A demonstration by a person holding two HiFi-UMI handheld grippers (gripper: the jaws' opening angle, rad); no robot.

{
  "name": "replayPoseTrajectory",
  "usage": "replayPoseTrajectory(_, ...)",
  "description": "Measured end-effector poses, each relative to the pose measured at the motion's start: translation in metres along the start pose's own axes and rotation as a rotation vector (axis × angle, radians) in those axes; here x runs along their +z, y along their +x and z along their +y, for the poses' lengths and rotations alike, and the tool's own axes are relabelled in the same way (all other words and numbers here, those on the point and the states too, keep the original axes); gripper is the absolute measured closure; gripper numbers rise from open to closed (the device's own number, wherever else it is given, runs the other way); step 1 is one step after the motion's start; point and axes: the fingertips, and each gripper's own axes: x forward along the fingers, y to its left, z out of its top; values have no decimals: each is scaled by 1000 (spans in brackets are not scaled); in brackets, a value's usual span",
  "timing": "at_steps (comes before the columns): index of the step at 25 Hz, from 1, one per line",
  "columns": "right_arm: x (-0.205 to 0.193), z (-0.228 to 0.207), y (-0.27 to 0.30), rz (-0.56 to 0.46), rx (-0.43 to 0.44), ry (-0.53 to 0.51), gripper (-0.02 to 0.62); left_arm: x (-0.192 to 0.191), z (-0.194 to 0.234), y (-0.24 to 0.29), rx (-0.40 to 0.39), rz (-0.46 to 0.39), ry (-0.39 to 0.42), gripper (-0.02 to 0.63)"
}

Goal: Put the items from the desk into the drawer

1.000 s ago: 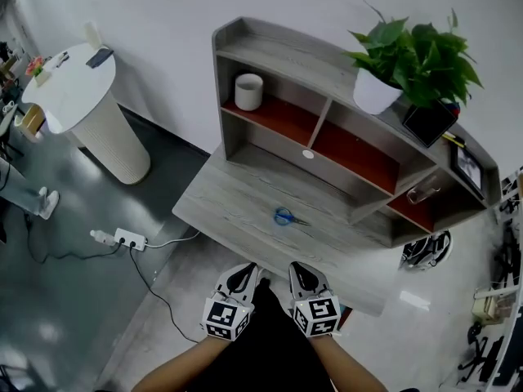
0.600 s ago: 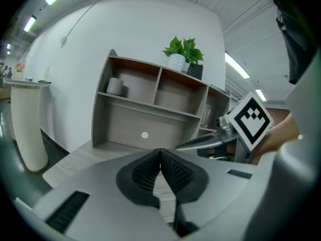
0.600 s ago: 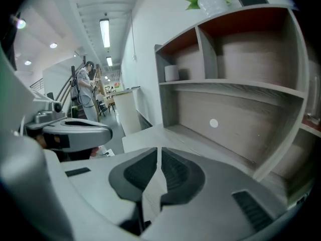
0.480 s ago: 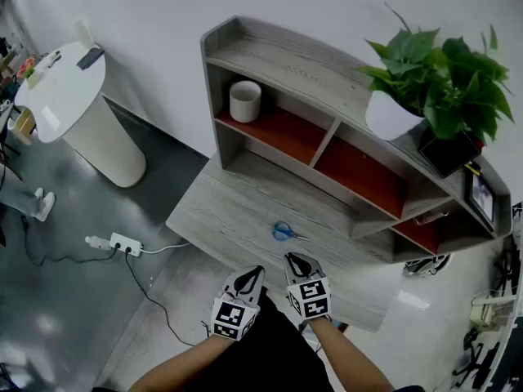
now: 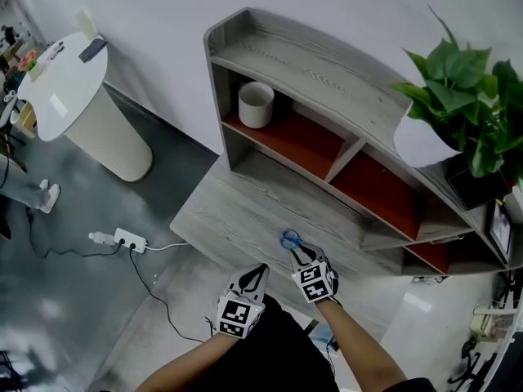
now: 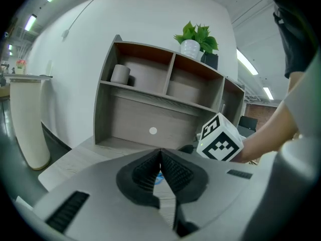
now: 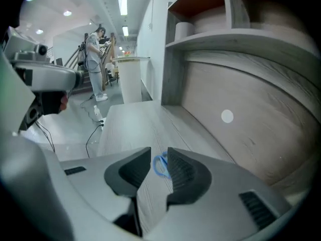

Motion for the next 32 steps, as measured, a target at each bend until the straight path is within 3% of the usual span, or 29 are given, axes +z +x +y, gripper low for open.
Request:
replayPoseTrajectory(4,-12,-3,37,83,50,-90,489,-4,10,10,16,24,-2,592)
replayPoseTrajectory(9,-34,-6,70,174,107,-130,479,-1,14,22,39,23,18,592)
replayPoseTrajectory(14,-41,-6,92,210,153,-166,476,-5,18,32,55,45,-17,592)
replayPoseTrajectory(21,-53,-11,117,277,192,-199,469,-13,15,39,42,74,-18,592)
replayPoseTrajectory(32,-57,-4,121,294,256,-249,494,-23,14,41,30,115,7,592)
